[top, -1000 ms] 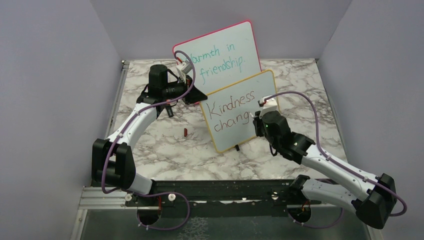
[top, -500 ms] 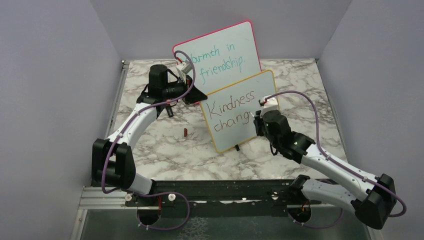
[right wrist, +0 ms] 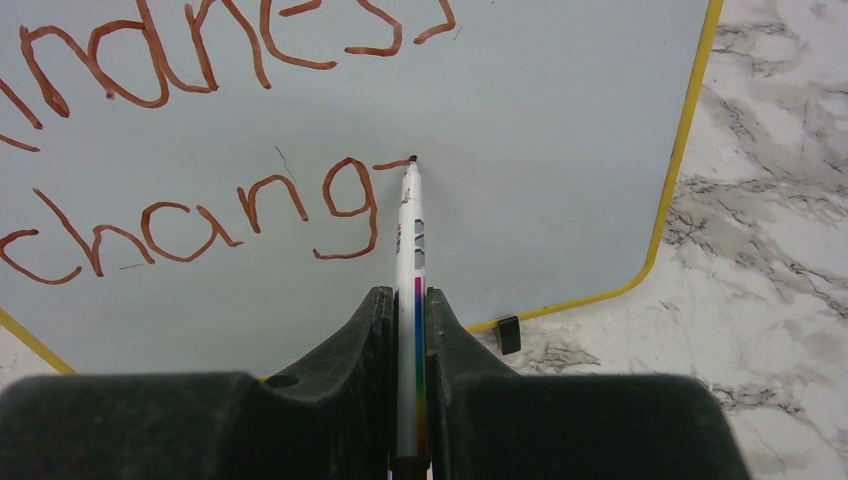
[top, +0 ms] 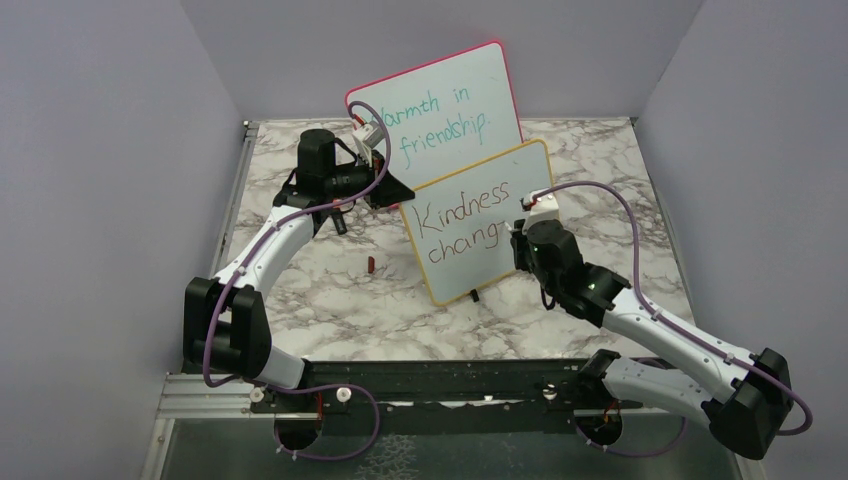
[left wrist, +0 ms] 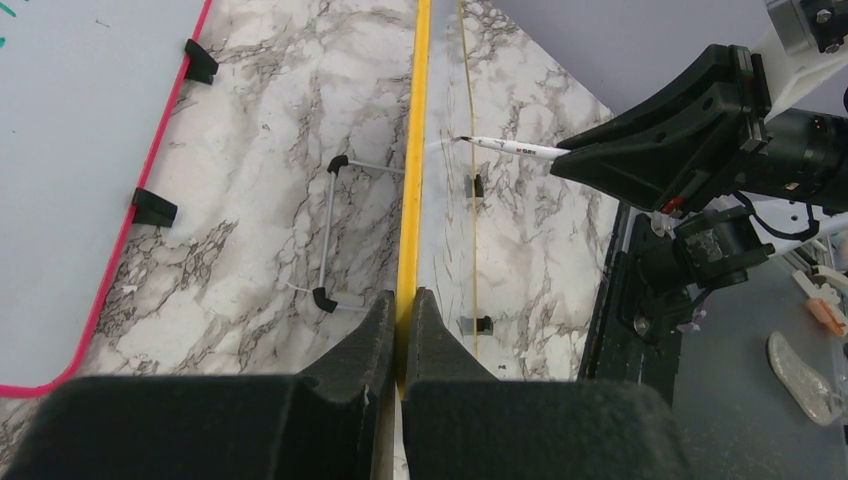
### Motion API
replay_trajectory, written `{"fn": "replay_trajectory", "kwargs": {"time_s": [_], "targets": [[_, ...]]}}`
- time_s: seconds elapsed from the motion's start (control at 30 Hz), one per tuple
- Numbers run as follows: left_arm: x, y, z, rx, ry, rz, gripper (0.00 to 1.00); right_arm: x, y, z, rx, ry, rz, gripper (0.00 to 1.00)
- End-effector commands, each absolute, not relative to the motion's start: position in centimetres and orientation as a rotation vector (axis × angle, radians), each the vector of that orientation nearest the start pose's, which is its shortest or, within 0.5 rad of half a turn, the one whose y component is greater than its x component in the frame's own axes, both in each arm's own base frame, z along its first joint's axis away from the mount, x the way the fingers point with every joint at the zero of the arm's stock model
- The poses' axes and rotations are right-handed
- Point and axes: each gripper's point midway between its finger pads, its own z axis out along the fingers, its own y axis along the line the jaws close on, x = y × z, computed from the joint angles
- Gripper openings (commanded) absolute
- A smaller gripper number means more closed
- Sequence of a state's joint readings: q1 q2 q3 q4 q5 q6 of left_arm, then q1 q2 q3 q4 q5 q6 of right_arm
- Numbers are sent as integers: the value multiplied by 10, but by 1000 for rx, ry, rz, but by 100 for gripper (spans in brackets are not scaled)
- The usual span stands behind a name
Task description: Write a sentence on the whiteboard
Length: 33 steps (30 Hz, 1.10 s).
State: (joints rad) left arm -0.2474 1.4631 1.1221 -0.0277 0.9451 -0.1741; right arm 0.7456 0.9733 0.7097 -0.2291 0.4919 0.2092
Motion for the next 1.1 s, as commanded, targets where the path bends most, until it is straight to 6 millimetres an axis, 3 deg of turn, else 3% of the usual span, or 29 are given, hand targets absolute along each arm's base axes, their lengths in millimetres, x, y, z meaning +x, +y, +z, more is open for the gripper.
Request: {"fn": "replay_trajectory", "kwargs": {"time_s": [0.0,0.5,1.07], "targets": [[332,-242,219,719,1933,-1193,0,286,151,191,-195,1937,95,1],[332,-242,219,720,1933,-1192,0,285,168,199,-284,1922,168,1],[333,-242,218,719,1937,-1195,0,272,172,183,-345,1999,204,1]]}}
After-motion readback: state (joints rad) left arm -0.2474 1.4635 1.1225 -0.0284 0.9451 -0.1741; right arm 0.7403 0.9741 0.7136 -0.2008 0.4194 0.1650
